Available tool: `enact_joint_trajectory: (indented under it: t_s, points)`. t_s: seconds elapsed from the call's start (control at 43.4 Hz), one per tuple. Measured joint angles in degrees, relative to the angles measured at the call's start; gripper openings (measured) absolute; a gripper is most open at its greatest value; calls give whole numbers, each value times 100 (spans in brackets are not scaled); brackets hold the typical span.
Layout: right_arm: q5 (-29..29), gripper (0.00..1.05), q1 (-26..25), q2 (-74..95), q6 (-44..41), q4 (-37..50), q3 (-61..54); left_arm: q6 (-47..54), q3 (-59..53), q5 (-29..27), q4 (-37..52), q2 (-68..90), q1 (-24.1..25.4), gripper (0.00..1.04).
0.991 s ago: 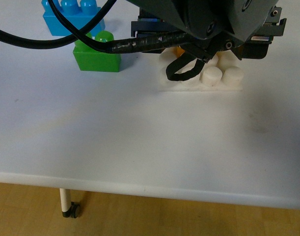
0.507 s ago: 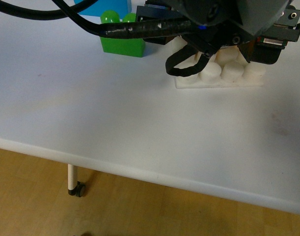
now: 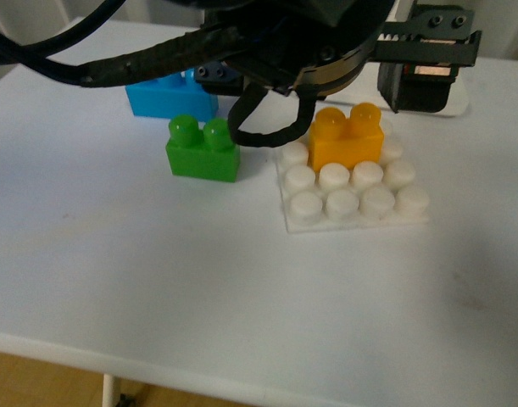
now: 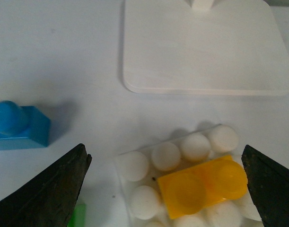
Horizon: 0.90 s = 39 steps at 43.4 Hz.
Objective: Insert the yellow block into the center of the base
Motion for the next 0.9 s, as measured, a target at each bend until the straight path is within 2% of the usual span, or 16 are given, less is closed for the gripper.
enact_joint_trajectory:
  t_s: [0.161, 0.507, 0.599, 0.668, 0.714, 0.899]
  points:
    - [0, 95, 0, 0, 0, 0, 0, 282, -450, 70, 116, -625, 546, 98]
    - [0, 95, 0, 0, 0, 0, 0, 1095, -1464, 979, 761, -2120, 2430, 98]
    - [0, 95, 0, 0, 0, 0, 0, 1233, -1976, 1517, 957, -2839, 3425, 98]
    - [0, 95, 0, 0, 0, 0, 0, 1545, -2647, 2175, 2155, -3322, 3932, 85]
    - [0, 95, 0, 0, 0, 0, 0, 1652, -3032, 2256, 2564, -3657, 4030, 78]
    - [0, 95, 0, 0, 0, 0, 0, 1858, -4347, 2409, 2658, -5104, 4019, 46]
